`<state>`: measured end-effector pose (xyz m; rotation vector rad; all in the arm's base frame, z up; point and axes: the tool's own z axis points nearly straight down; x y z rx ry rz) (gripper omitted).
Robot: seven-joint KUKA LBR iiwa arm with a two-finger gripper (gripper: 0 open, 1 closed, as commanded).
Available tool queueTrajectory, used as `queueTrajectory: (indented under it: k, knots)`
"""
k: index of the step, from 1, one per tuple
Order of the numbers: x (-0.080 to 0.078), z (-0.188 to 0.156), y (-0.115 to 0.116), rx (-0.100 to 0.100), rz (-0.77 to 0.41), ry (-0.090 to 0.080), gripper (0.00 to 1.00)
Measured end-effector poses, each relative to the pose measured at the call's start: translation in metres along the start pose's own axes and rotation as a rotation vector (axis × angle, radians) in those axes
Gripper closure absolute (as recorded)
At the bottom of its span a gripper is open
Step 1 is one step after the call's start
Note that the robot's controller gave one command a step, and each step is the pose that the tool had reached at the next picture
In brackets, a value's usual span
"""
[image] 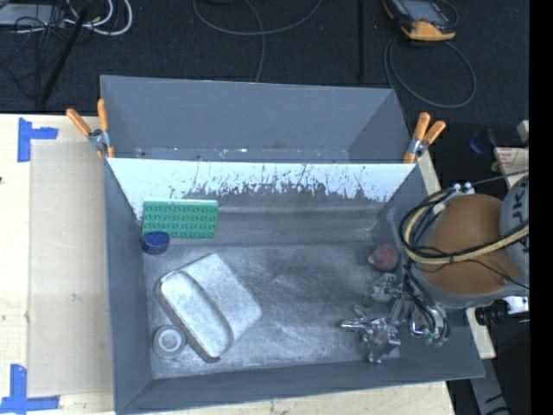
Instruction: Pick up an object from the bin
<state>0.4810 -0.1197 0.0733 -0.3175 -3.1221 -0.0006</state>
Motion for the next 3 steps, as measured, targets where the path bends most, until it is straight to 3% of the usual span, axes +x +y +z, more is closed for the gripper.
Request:
queueTrajectory:
  k: [1,2,3]
  knots:
    - [-0.002,-0.003,0.001,-0.002,0.0,-0.007,1.0]
    - [-0.024,-0.117,0.005,0.0,-0.037,-0.012,1.0]
    - [-0.028,-0.207,0.004,0.0,-0.028,-0.013,1.0]
